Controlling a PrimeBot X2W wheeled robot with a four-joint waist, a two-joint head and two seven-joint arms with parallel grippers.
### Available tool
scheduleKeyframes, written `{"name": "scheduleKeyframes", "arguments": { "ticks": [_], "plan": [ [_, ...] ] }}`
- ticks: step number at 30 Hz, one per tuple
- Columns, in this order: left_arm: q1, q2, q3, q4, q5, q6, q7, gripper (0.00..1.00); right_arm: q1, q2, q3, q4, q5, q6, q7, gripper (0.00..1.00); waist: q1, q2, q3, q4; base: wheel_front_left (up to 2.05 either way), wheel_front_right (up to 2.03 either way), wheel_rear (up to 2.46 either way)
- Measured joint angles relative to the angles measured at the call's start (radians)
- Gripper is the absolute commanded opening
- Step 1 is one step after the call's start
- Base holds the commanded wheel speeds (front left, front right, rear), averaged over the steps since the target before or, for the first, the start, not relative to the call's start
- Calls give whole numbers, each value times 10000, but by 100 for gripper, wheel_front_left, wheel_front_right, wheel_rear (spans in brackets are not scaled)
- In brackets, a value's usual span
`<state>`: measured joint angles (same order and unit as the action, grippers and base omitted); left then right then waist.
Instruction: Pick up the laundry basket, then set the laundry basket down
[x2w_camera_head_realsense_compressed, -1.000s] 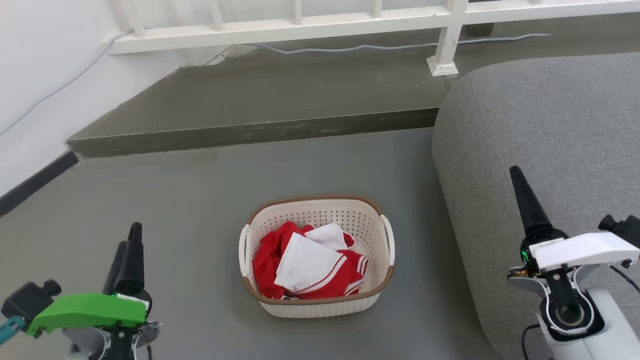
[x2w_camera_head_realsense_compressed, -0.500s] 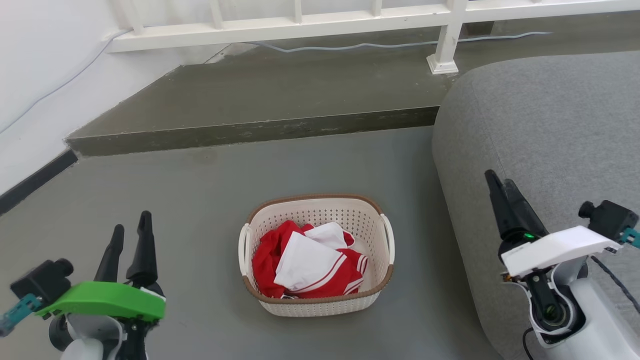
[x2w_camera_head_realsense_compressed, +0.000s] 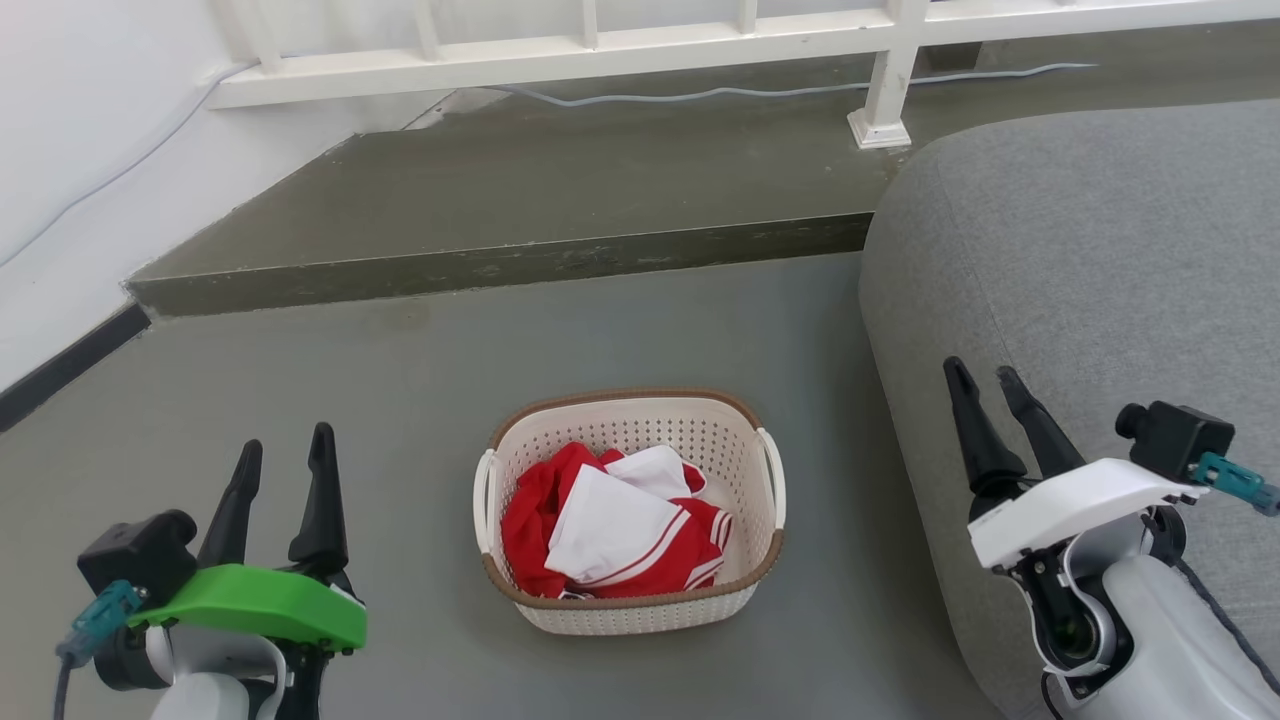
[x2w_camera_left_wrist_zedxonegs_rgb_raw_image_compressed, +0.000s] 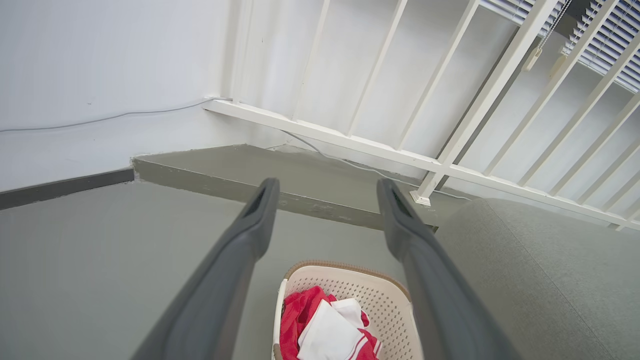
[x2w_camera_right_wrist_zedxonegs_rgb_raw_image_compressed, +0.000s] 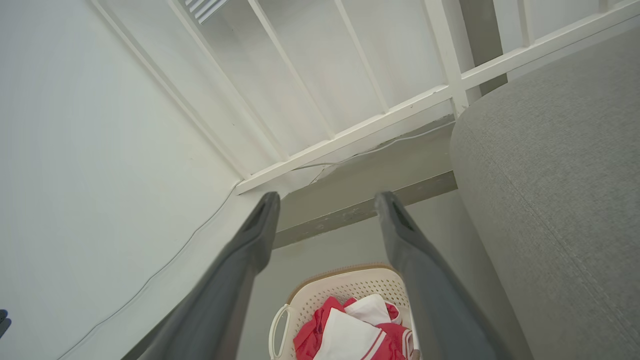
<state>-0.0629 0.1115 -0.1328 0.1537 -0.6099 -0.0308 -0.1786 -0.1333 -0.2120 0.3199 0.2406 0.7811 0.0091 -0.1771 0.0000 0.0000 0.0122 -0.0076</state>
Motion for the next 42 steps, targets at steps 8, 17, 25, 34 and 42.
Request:
{"name": "scheduleKeyframes", "arguments": {
  "ticks": [8, 17, 25, 34, 42],
  "plan": [
    [-6, -48, -67, -40, 1016, 146, -301, 100, -162, -63, 387, 111, -882, -199, -251, 100, 0, 0, 17, -3, 0, 0, 0],
    [-131, -59, -215, -238, 2336, 226, -646, 100, -461, -100, 800, 238, -1933, -477, -627, 100, 0, 0, 99, -16, 0, 0, 0],
    [-197, -119, -171, -299, 2719, 226, -731, 100, -634, -123, 853, 370, -2268, -552, -721, 100, 0, 0, 247, -23, 0, 0, 0],
    [-205, -238, -10, -303, 2731, 215, -731, 100, -656, -56, 782, 414, -2282, -552, -731, 100, 0, 0, 376, -53, 0, 0, 0],
    [-336, -280, 58, -330, 2752, 140, -731, 100, -860, -21, 690, 391, -2368, -548, -731, 100, 0, 0, 649, -100, 0, 0, 0]
  ]
}}
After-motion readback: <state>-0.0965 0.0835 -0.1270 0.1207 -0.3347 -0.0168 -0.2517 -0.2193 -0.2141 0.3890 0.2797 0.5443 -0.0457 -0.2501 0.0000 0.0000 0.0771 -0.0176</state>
